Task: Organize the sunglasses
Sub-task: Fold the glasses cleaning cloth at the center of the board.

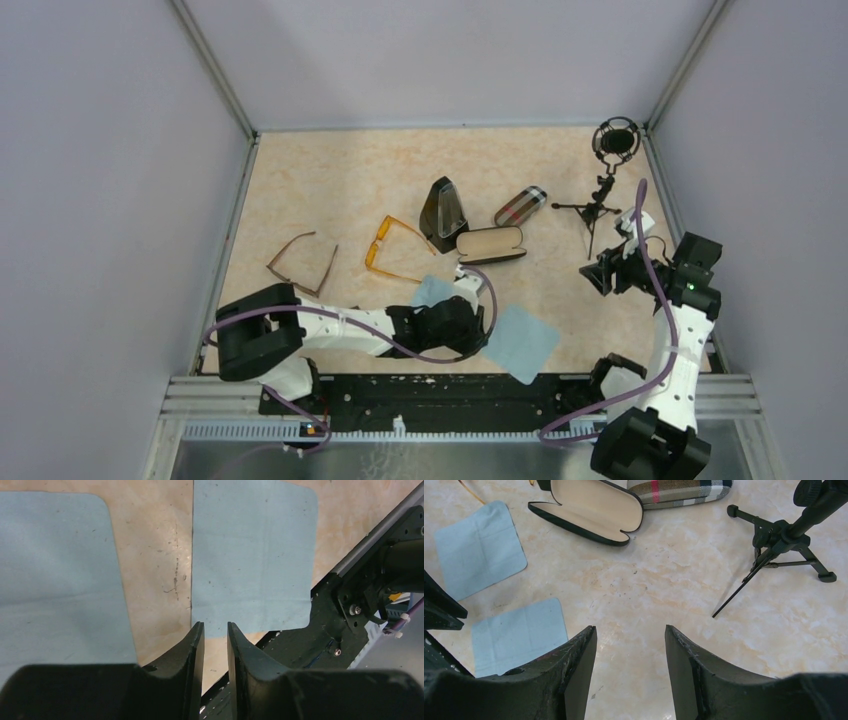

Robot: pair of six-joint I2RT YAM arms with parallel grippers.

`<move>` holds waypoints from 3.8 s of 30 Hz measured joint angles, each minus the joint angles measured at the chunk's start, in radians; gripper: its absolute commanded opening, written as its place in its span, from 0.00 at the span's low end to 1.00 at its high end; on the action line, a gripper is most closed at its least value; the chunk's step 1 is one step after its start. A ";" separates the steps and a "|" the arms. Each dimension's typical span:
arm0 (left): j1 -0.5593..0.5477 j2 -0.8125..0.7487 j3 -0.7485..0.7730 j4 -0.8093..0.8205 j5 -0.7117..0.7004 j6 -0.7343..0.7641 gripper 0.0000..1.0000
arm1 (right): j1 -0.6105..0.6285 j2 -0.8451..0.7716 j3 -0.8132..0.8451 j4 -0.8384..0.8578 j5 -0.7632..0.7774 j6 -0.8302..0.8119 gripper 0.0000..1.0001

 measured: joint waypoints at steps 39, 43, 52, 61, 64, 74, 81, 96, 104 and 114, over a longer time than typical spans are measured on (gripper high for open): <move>0.098 0.166 0.191 -0.180 0.016 0.170 0.18 | 0.000 0.111 0.000 -0.028 -0.051 -0.056 0.53; 0.116 0.163 0.233 -0.223 0.011 0.238 0.32 | 0.000 0.115 0.000 -0.029 -0.070 -0.077 0.54; 0.114 0.021 0.223 -0.243 0.004 0.220 0.45 | 0.251 0.285 0.040 -0.048 -0.033 -0.160 0.48; 0.114 -0.168 0.002 -0.227 -0.072 0.096 0.56 | 0.604 0.477 0.042 0.111 0.138 -0.059 0.51; 0.114 -0.183 -0.012 -0.225 -0.083 0.076 0.56 | 0.645 0.580 0.051 0.153 0.177 -0.021 0.49; 0.114 -0.219 -0.047 -0.200 -0.091 0.058 0.56 | 0.740 0.779 0.113 0.232 0.259 0.037 0.43; 0.114 -0.222 -0.056 -0.192 -0.101 0.054 0.57 | 0.768 0.805 0.128 0.258 0.259 0.051 0.34; 0.114 -0.220 -0.064 -0.155 -0.103 0.053 0.57 | 0.791 0.812 0.133 0.163 0.240 0.001 0.31; 0.114 -0.203 -0.065 -0.140 -0.102 0.053 0.57 | 0.797 0.812 0.133 0.148 0.240 -0.008 0.24; 0.114 -0.151 -0.072 -0.098 -0.097 0.072 0.56 | 0.802 0.811 0.132 0.173 0.259 0.025 0.00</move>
